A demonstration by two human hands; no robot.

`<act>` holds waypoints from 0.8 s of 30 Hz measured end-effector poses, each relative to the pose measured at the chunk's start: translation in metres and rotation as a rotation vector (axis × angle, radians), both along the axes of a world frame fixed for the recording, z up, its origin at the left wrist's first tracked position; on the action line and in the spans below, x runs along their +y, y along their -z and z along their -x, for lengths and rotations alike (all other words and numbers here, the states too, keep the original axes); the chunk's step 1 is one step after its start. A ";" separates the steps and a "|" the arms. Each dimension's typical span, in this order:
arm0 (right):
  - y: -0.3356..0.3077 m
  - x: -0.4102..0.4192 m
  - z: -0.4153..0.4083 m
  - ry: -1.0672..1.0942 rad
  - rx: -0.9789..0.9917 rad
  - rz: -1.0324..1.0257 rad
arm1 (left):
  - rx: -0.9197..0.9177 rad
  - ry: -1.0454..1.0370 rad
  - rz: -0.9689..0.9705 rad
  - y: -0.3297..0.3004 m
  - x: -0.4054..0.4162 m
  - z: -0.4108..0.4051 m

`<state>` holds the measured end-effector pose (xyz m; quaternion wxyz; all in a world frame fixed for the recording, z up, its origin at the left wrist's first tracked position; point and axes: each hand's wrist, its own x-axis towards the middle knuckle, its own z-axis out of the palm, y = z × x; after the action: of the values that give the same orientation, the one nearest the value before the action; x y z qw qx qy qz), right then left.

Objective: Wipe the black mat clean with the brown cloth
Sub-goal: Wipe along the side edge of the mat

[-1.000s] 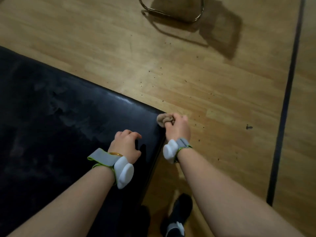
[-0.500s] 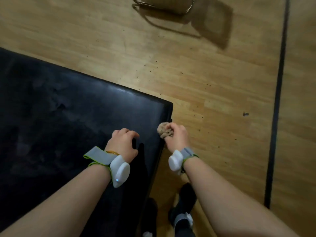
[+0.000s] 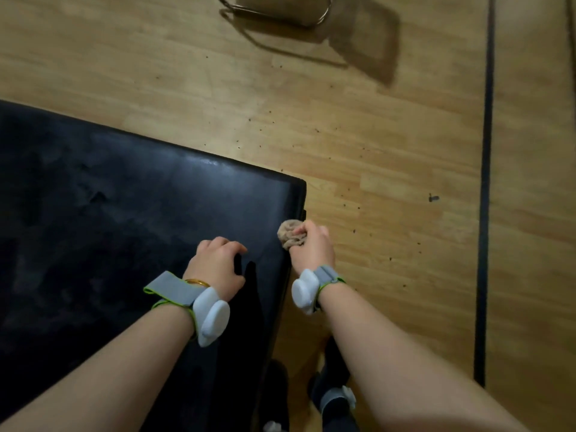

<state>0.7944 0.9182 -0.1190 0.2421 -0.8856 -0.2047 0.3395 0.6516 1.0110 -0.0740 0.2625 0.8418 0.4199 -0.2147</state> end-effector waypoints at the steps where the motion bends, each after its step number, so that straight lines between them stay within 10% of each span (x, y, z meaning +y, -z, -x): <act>1: 0.002 -0.007 0.008 -0.042 0.001 0.015 | 0.002 0.005 0.004 0.001 0.000 -0.001; 24: -0.002 -0.011 0.014 -0.006 0.002 0.017 | -0.036 0.039 0.036 0.004 -0.013 0.000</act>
<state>0.7800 0.9072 -0.1174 0.2338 -0.8866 -0.2042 0.3429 0.6516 0.9979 -0.0777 0.2810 0.8487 0.3948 -0.2121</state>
